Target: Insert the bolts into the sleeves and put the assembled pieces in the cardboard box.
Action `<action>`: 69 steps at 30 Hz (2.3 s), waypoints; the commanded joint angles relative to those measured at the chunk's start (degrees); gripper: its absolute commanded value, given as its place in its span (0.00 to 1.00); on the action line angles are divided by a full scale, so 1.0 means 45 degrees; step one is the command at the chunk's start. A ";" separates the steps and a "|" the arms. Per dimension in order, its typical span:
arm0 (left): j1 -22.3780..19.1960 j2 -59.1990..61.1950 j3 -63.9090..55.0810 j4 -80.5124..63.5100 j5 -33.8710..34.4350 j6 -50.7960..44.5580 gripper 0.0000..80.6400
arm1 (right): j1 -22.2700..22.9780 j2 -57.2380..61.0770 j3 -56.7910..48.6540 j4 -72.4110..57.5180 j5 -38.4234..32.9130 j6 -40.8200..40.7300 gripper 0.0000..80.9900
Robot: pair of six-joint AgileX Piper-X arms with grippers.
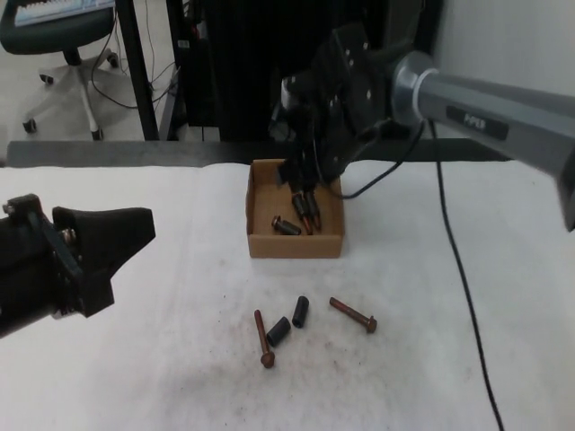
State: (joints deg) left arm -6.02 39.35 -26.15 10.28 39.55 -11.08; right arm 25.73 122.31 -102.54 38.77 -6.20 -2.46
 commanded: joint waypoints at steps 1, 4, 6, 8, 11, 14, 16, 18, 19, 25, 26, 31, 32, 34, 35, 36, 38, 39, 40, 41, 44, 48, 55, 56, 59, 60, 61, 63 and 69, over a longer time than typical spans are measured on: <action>0.0046 -0.0098 -0.0098 -0.0051 0.0088 0.0190 0.00 | -0.0094 -0.0856 -0.0149 0.0462 0.0060 -0.0036 0.45; -0.0130 -0.0098 -0.0098 -0.0051 0.0190 0.0659 0.00 | -0.0177 -0.1667 -0.0149 0.1637 0.0060 -0.0063 0.45; -0.0431 -0.0098 -0.0141 -0.0051 0.0320 0.1478 0.00 | -0.0270 -0.2250 -0.0149 0.2562 0.0060 -0.0399 0.45; -0.0780 0.0036 -0.0198 -0.0051 0.0257 0.1879 0.00 | -0.0405 -0.2718 -0.0149 0.3288 0.0060 -0.0511 0.45; -0.1331 0.0637 -0.0446 0.0244 0.0188 0.1893 0.00 | -0.0714 -0.3332 -0.0040 0.4140 0.0060 -0.0510 0.45; -0.1834 0.1659 -0.0903 0.1143 0.0082 0.1893 0.00 | -0.1140 -0.3600 -0.0042 0.5228 0.0060 -0.0307 0.45; -0.2204 0.2402 -0.1206 0.1399 0.0080 0.1919 0.00 | -0.1464 -0.3692 0.0056 0.6000 0.0060 -0.0308 0.45; -0.2572 0.3115 -0.1658 0.1591 0.0080 0.2382 0.00 | -0.1744 -0.3806 0.0289 0.6586 -0.0019 -0.0308 0.45; -0.2796 0.3420 -0.1914 0.1673 0.0080 0.2641 0.00 | -0.1857 -0.3903 0.0496 0.6811 -0.0042 -0.0308 0.45; -0.3818 0.4527 -0.3217 0.2337 -0.1277 0.3574 0.00 | -0.1931 -0.4794 0.2508 0.6511 -0.0130 -0.0436 0.35; -0.3901 0.4642 -0.3335 0.2441 -0.1459 0.3622 0.00 | -0.1858 -0.4922 0.2800 0.6482 -0.0286 -0.0522 0.33; -0.3913 0.4793 -0.3462 0.2550 -0.1426 0.4000 0.00 | -0.1375 -0.5030 0.4367 0.6428 -0.1772 -0.0580 0.29; -0.3913 0.4793 -0.3485 0.2626 -0.1264 0.4094 0.00 | -0.1252 -0.5030 0.4704 0.6271 -0.1713 -0.0578 0.30; -0.3913 0.4793 -0.3471 0.2808 -0.1251 0.4090 0.00 | -0.1073 -0.5030 0.5314 0.6023 -0.1714 -0.0555 0.33; -0.3913 0.4793 -0.3471 0.2916 -0.1251 0.4090 0.00 | -0.0988 -0.5030 0.5532 0.5934 -0.1714 -0.0525 0.34; -0.3960 0.4793 -0.3471 0.3024 -0.1251 0.4090 0.00 | -0.0941 -0.5030 0.5758 0.5863 -0.1714 -0.0493 0.36; -0.4223 0.4902 -0.3471 0.3271 -0.1251 0.4526 0.00 | -0.0934 -0.5030 0.6063 0.5739 -0.1714 -0.0494 0.38; -0.4405 0.5021 -0.3471 0.3383 -0.1350 0.4835 0.00 | -0.0934 -0.5030 0.6156 0.5743 -0.1714 -0.0494 0.39; -0.4622 0.5210 -0.3471 0.3426 -0.1433 0.4963 0.00 | -0.1008 -0.5030 0.6209 0.5743 -0.1714 -0.0494 0.39; -0.4814 0.5401 -0.3515 0.3474 -0.1450 0.5038 0.00 | -0.1124 -0.5059 0.6229 0.5743 -0.1714 -0.0494 0.39; -0.5443 0.6395 -0.3830 0.3569 -0.1446 0.5036 0.00 | -0.1502 -0.5239 0.6223 0.5743 -0.1714 -0.0494 0.39; -0.6091 0.8189 -0.4944 0.3571 -0.2029 0.5580 0.00 | -0.2289 -0.5950 0.6223 0.5573 -0.1714 -0.0526 0.39; -0.6906 1.1206 -0.8083 0.5258 -0.4023 0.8748 0.26 | -0.4194 -0.7569 0.6223 0.5616 -0.1751 -0.0849 0.39; -0.6990 1.1681 -0.8532 0.5473 -0.4213 0.8965 0.30 | -0.4550 -0.7829 0.6223 0.5679 -0.1747 -0.1002 0.39; -0.7173 1.2856 -0.9578 0.5599 -0.4889 0.9814 0.39 | -0.5336 -0.8380 0.6223 0.6033 -0.1747 -0.1068 0.39; -0.7198 1.3217 -0.9916 0.5640 -0.4977 1.0200 0.39 | -0.5520 -0.8515 0.6223 0.6130 -0.1747 -0.1068 0.39; -0.7264 1.3540 -1.0249 0.5682 -0.5038 1.0687 0.39 | -0.5756 -0.8691 0.6223 0.6190 -0.1747 -0.1068 0.39; -0.7411 1.4071 -1.0858 0.5732 -0.5367 1.1473 0.39 | -0.6017 -0.8900 0.6263 0.6214 -0.1759 -0.1168 0.39; -0.8298 1.5346 -1.2434 0.5862 -0.7023 1.4555 0.39 | -0.6207 -0.9163 0.6711 0.5675 -0.3453 -0.1167 0.39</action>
State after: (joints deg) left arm -42.46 108.07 -80.98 36.46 11.26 49.41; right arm -1.95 81.73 -73.21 65.21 -18.09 -7.28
